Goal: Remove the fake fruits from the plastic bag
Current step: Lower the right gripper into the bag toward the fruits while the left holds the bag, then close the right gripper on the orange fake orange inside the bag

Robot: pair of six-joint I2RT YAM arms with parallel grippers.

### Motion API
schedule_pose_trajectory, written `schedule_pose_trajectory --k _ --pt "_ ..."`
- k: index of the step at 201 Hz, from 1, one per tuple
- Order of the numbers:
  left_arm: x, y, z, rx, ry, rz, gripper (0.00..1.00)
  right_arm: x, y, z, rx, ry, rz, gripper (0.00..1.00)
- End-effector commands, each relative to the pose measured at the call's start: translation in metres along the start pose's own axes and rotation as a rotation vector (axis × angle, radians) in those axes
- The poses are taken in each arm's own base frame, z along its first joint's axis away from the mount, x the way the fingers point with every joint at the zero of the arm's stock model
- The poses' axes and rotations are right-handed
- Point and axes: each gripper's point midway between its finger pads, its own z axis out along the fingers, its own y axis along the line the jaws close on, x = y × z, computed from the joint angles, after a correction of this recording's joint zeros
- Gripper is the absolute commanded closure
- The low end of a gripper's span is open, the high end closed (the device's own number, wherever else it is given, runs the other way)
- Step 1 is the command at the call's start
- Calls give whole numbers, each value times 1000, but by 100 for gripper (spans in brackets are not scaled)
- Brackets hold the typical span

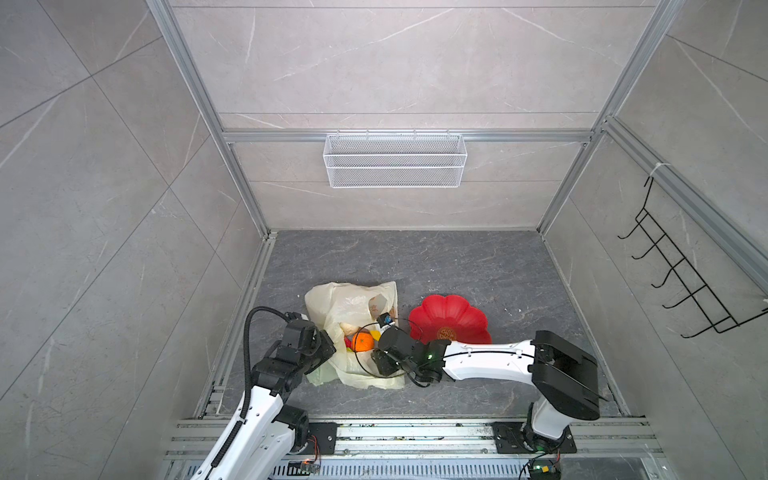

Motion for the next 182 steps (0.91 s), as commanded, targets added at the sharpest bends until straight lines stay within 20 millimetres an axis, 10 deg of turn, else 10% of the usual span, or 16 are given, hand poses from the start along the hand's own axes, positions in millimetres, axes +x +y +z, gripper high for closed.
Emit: schedule_pose_trajectory --k 1,182 --pt "5 -10 -3 39 13 63 100 -28 3 -12 36 -59 -49 43" --pt "43 11 4 29 82 38 100 -15 8 71 95 147 11 28"
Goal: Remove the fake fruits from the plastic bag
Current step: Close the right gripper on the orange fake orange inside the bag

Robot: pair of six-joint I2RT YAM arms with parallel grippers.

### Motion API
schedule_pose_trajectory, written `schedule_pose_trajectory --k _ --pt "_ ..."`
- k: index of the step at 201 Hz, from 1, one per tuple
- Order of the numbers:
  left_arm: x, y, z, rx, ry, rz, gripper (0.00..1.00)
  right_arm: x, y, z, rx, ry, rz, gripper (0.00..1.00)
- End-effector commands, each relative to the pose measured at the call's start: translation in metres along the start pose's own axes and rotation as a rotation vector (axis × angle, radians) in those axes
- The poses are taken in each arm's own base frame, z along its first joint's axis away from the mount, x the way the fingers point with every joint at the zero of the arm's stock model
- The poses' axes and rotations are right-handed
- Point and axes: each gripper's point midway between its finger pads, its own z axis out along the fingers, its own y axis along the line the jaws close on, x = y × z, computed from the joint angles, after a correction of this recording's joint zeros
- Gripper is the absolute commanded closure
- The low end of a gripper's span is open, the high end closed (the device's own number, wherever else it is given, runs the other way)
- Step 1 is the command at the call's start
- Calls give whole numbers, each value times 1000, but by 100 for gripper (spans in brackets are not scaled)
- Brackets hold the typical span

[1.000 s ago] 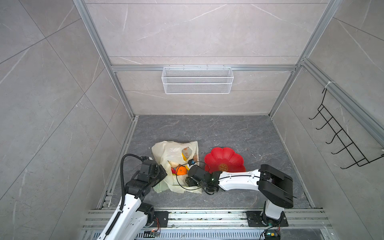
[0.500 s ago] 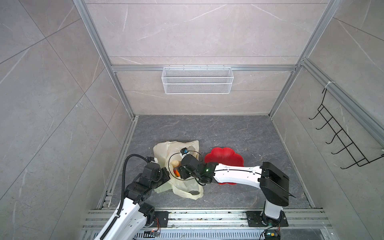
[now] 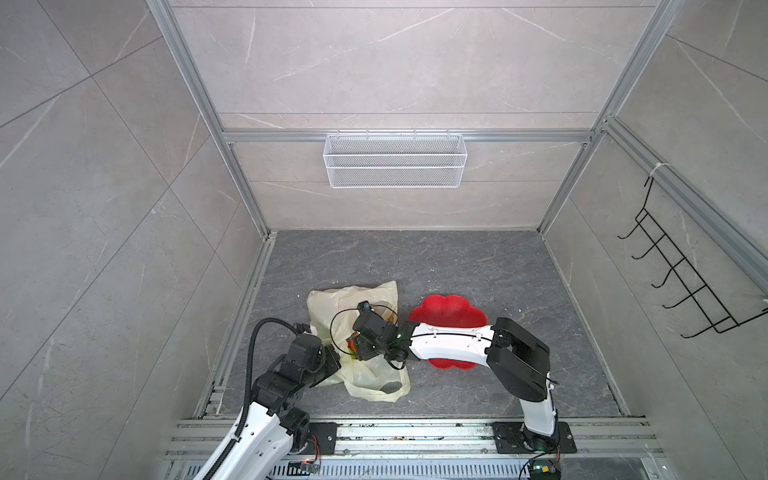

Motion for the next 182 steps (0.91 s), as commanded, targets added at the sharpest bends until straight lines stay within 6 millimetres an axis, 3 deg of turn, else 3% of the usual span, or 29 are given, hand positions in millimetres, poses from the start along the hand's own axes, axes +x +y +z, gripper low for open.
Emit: schedule_pose_trajectory --k 1,57,82,140,182 --pt "3 1 -1 -7 12 -9 100 6 -1 8 37 35 1 28" --pt "-1 1 0 -11 -3 -7 100 8 -9 23 101 53 -10 25" --pt "-3 0 0 -16 -11 -4 100 5 -8 20 95 44 -11 29" --pt "-4 2 6 -27 -8 -1 100 -16 4 -22 14 -26 1 43" --pt "-4 1 6 -25 -8 6 100 -31 3 -60 -8 -87 12 43"
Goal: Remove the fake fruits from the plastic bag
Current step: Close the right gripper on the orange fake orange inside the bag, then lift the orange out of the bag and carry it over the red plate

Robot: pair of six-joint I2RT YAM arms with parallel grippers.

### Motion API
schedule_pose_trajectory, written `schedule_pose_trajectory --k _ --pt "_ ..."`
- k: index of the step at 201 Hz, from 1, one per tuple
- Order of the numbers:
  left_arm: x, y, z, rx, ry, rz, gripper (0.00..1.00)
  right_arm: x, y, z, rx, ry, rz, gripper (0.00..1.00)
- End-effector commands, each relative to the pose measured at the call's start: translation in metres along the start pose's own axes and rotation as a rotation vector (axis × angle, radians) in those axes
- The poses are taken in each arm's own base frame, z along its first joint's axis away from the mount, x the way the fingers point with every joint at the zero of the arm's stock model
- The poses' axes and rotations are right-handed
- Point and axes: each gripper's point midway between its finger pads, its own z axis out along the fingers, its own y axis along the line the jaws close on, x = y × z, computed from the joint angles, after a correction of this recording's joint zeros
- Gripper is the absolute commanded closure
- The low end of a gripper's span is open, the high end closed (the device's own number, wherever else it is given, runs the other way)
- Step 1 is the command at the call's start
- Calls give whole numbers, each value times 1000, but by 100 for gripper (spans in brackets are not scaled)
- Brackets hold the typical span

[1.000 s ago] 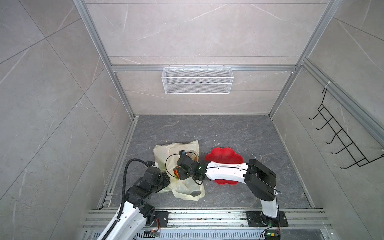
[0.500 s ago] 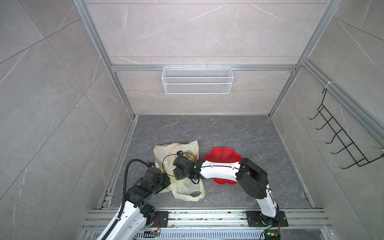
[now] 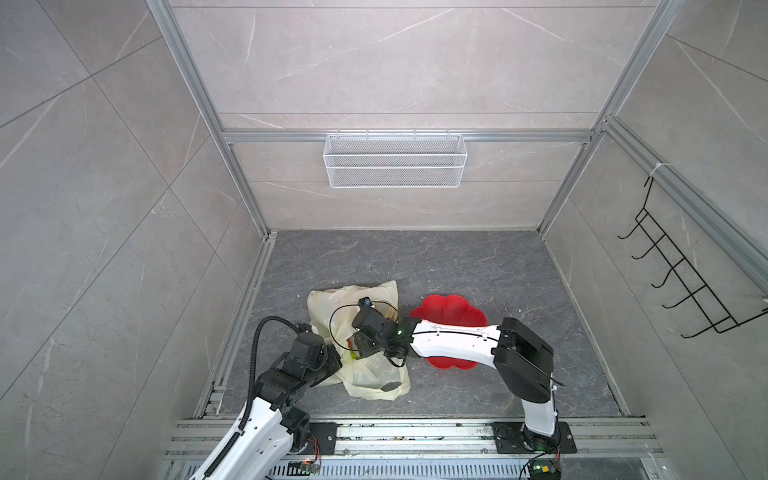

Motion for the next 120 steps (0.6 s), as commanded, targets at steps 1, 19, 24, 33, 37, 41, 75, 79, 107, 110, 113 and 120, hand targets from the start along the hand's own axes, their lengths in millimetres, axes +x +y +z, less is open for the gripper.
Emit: schedule_pose_trajectory --k 1,19,24,33,37,41,75,79,107,110,113,120 --pt "-2 -2 0 2 -10 10 100 -14 2 -31 -22 -52 6 43" --pt "-3 -3 0 2 -11 14 100 -15 1 -42 -38 -57 14 43" --pt "-3 -3 0 4 -11 15 100 -14 1 -44 -41 -57 17 43" --pt "-5 -5 0 10 -15 15 100 -13 0 -49 -49 -59 22 43" --pt "-5 -5 -1 12 -18 15 100 -12 0 -51 -54 -58 24 43" --pt "-5 -6 0 14 -19 15 100 -12 1 -54 -61 -60 25 43" --pt "-11 -9 -1 11 -34 17 100 -7 -15 -82 -118 -66 72 43" --pt "-12 -9 -1 10 -36 17 100 -5 -19 -85 -119 -67 79 43" --pt "-14 -12 1 15 -41 16 100 -1 -49 -113 -126 -93 124 44" --pt "-14 -13 2 20 -40 17 100 1 -54 -114 -125 -91 133 44" --pt "-14 -14 3 24 -37 17 100 1 -58 -116 -125 -90 144 44" --pt "-15 -16 4 28 -36 18 100 3 -70 -120 -129 -92 180 44"
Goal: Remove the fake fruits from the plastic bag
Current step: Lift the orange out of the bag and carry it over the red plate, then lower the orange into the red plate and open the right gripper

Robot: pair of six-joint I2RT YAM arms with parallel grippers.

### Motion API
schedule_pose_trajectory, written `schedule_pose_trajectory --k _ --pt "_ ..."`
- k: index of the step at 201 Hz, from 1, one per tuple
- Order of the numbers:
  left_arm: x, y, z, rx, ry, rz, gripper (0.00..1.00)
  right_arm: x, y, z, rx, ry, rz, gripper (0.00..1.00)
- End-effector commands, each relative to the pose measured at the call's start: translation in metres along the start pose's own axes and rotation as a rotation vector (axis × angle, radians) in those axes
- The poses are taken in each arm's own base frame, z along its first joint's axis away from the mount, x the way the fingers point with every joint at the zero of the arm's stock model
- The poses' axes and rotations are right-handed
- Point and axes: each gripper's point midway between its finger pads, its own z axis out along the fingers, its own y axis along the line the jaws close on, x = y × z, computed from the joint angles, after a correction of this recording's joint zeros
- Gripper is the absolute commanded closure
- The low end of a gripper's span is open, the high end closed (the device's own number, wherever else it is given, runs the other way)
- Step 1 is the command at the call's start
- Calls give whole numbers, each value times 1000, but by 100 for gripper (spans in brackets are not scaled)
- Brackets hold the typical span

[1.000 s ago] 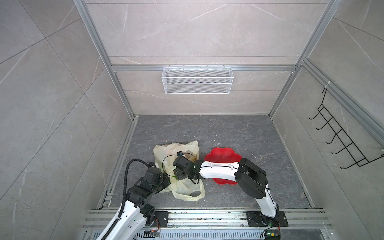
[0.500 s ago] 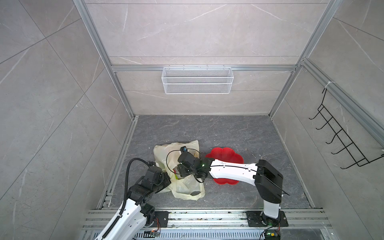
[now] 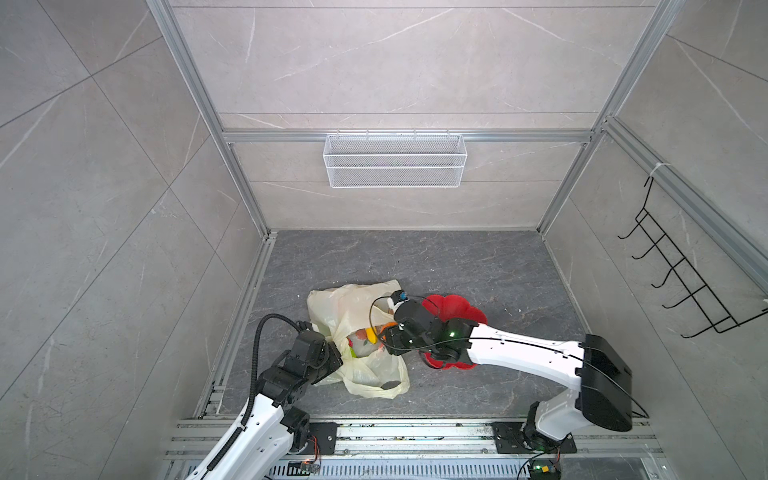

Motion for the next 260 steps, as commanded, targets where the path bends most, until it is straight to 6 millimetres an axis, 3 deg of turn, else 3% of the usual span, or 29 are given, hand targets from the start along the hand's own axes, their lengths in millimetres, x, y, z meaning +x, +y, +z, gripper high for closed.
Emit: schedule_pose_trajectory --k 1,44,115,171,226,260 --pt "-10 -14 -1 33 -22 16 100 -2 -22 -23 -26 -14 85 44" --pt "-14 -26 1 54 -10 30 100 -3 -105 -34 78 -35 260 43" --pt "-15 -24 -5 57 -29 31 100 -3 -178 20 137 -13 483 44" --pt "-15 -22 -7 46 -31 35 100 6 -200 49 147 -5 576 43" --pt "-18 -26 -7 50 -30 45 100 21 -213 62 163 1 652 40" --pt "-18 -27 -7 50 -31 47 100 25 -216 60 179 1 654 34"
